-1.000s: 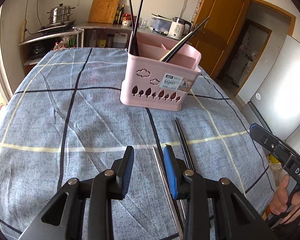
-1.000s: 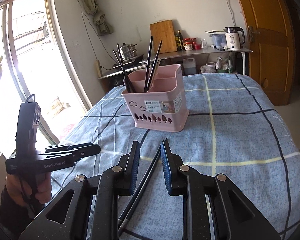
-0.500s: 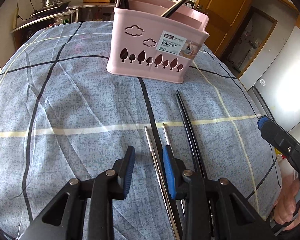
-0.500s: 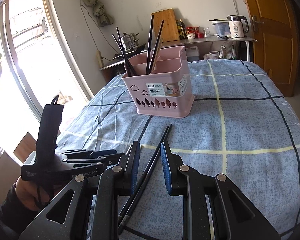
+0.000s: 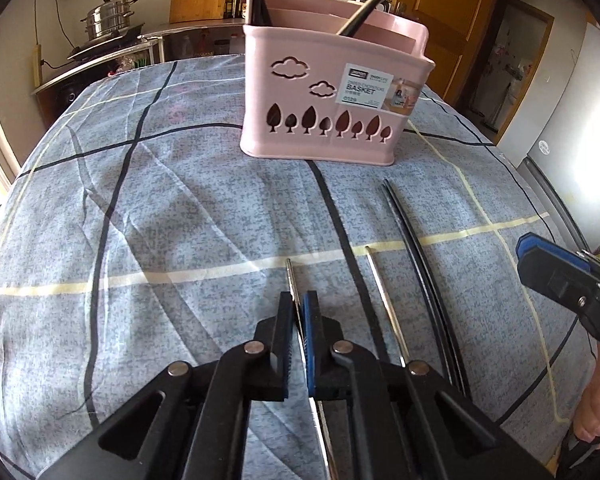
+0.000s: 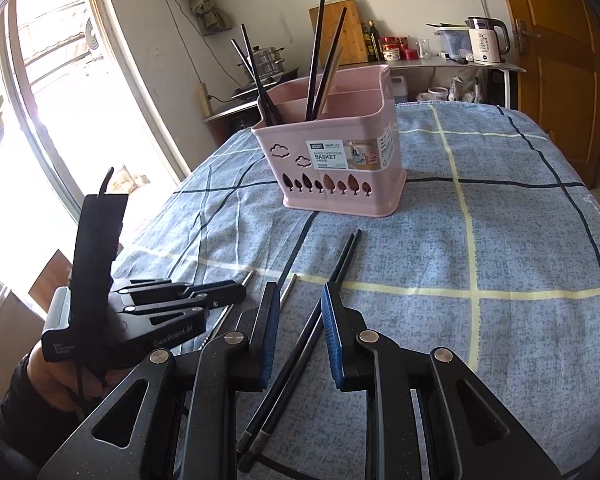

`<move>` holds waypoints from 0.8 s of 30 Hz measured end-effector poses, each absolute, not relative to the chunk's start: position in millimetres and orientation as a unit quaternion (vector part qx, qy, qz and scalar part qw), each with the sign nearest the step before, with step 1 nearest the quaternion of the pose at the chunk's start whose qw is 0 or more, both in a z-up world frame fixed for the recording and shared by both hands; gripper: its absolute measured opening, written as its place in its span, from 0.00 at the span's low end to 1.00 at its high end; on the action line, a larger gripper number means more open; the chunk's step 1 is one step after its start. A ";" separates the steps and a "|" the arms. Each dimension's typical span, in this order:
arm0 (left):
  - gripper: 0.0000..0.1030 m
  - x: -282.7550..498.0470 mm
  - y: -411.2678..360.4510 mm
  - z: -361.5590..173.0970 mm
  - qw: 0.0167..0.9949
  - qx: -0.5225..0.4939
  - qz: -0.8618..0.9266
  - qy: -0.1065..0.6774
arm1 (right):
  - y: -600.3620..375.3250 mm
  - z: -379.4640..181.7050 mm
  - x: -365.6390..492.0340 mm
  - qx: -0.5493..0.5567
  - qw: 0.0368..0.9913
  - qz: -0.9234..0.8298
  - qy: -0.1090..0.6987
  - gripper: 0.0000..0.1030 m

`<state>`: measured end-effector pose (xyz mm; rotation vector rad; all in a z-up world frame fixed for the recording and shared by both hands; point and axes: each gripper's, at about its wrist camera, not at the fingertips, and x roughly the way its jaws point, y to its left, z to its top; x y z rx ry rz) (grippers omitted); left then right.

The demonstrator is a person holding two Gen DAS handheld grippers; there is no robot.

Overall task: Organize utensils
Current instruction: 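Move the left tool to a metal chopstick while the right tool approaches black ones, then close the left tool on a metal chopstick while the right tool grasps a black chopstick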

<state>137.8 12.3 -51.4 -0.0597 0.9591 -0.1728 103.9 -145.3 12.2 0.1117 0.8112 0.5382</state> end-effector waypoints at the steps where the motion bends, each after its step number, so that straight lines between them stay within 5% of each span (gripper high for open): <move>1: 0.05 137.5 16.5 -51.0 0.884 -0.027 -0.078 0.461 | -141.7 9.7 105.6 0.051 0.880 0.258 0.396 0.22; 18: 0.07 146.1 61.6 -54.9 0.875 -0.053 -0.042 0.479 | -75.2 -34.1 151.2 -0.029 0.845 0.233 0.480 0.22; 24: 0.07 157.0 49.1 -54.9 0.876 -0.024 -0.032 0.480 | -60.0 -35.5 152.1 -0.072 0.848 0.216 0.479 0.08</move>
